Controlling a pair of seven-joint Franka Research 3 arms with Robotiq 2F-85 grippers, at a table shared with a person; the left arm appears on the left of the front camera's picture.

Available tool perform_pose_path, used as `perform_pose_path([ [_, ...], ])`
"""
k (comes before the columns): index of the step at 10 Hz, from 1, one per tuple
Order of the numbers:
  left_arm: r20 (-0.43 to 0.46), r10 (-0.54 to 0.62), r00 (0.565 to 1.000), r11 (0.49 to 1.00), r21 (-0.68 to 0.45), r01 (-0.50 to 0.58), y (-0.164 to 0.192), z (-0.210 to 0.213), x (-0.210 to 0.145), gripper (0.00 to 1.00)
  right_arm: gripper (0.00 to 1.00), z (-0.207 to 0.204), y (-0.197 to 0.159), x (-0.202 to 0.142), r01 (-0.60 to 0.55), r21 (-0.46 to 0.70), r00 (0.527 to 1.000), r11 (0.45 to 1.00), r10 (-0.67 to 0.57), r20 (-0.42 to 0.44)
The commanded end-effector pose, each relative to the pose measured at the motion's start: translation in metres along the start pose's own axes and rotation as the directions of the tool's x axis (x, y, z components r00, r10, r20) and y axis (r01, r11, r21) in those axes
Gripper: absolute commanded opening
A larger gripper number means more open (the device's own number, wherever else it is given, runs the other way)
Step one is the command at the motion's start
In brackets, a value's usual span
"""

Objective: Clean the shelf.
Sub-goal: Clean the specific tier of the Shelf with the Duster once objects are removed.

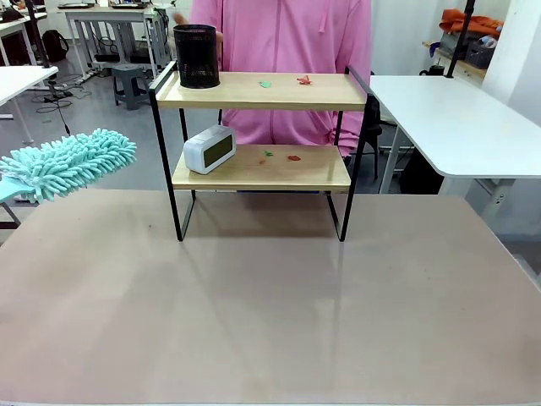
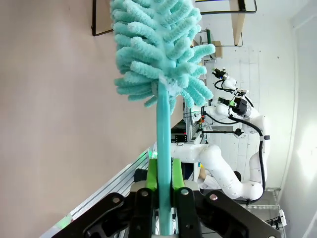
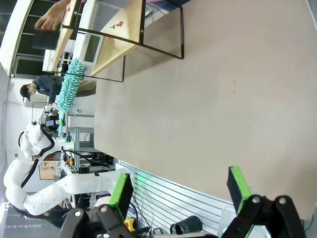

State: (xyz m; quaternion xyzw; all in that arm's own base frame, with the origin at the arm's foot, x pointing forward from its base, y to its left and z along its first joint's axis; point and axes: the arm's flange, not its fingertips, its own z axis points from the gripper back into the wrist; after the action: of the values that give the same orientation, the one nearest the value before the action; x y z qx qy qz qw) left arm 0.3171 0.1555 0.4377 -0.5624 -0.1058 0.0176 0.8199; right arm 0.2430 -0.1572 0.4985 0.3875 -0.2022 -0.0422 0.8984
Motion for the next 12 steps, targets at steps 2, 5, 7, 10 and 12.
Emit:
perform_pose_path([
  [2, 0.006, 0.01, 1.0, 1.0, -0.028, -0.009, -0.005, 0.002, 0.003, 0.0, 1.0, 0.001, 0.0, 0.001, -0.022, 0.024, 1.0, 0.999, 0.022, 0.011],
  [5, 0.006, 0.01, 1.0, 1.0, -0.028, -0.009, -0.005, 0.002, 0.003, 0.0, 1.0, 0.001, 0.0, 0.001, -0.022, 0.024, 1.0, 0.999, 0.022, 0.011],
  [7, 0.0, 0.0, 1.0, 1.0, 0.0, 0.0, 0.0, 0.0, 0.0, 0.12, 1.0, 0.001, 0.0, 0.001, -0.022, 0.024, 1.0, 0.999, 0.022, 0.011],
  [10, 0.281, -0.137, 0.95, 0.99, 0.076, 0.12, -0.092, 0.022, 0.013, 0.12, 1.0, 0.001, 0.0, 0.001, -0.022, 0.024, 1.0, 0.999, 0.022, 0.011],
  [12, 0.303, -0.226, 0.926, 0.973, 0.107, 0.203, -0.154, 0.012, 0.024, 0.12, 1.0, 0.001, 0.0, 0.001, -0.022, 0.024, 1.0, 0.999, 0.022, 0.011],
])
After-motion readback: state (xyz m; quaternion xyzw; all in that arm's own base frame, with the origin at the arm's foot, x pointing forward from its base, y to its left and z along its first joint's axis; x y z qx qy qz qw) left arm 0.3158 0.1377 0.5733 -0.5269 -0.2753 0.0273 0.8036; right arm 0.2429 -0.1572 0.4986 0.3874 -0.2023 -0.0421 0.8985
